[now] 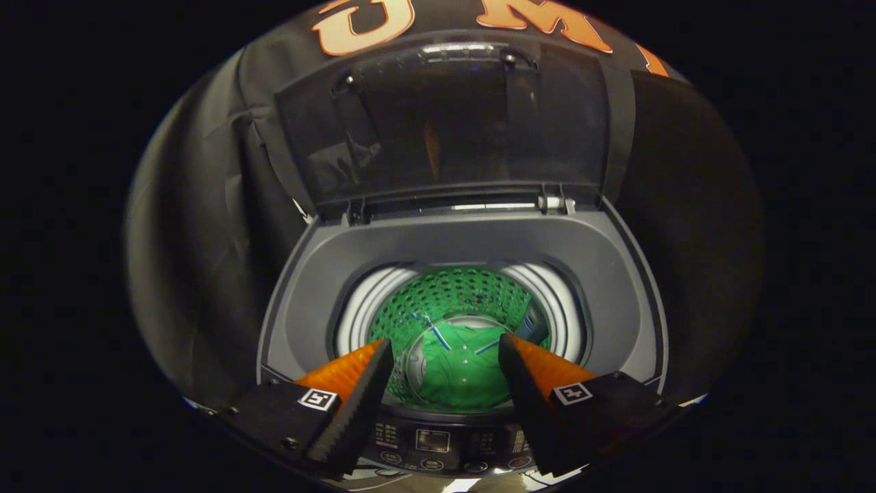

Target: Put the clothes into the washing machine and then close the washing machine lid.

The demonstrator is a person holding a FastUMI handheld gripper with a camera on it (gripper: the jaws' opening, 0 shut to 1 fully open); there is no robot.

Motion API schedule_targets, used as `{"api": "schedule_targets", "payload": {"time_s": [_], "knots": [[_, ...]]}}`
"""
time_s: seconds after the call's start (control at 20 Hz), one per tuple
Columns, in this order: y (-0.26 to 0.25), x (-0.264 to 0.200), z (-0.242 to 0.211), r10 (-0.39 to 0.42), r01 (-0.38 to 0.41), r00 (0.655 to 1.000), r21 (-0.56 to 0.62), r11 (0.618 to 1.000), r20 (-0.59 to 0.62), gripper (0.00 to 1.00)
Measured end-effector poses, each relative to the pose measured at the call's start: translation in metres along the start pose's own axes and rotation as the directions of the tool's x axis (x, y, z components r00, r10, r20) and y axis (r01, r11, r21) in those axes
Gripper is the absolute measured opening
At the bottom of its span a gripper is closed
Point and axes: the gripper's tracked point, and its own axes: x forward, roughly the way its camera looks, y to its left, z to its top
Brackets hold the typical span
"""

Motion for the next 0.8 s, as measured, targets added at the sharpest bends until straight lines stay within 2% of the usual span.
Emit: {"api": "schedule_targets", "payload": {"time_s": [0.25, 0.55, 0.65, 0.8], "knots": [[0.011, -0.021, 0.054, 0.039, -0.034, 0.981, -0.031, 0.999, 0.188, 0.99], [0.032, -0.064, 0.129, 0.118, -0.132, 0.917, 0.008, 0.991, 0.38, 0.98], [0.03, -0.08, 0.146, 0.104, -0.113, 0.898, -0.005, 0.994, 0.428, 0.98], [0.014, -0.1, 0.179, 0.077, -0.015, 0.865, -0.129, 0.992, 0.495, 0.98]]}}
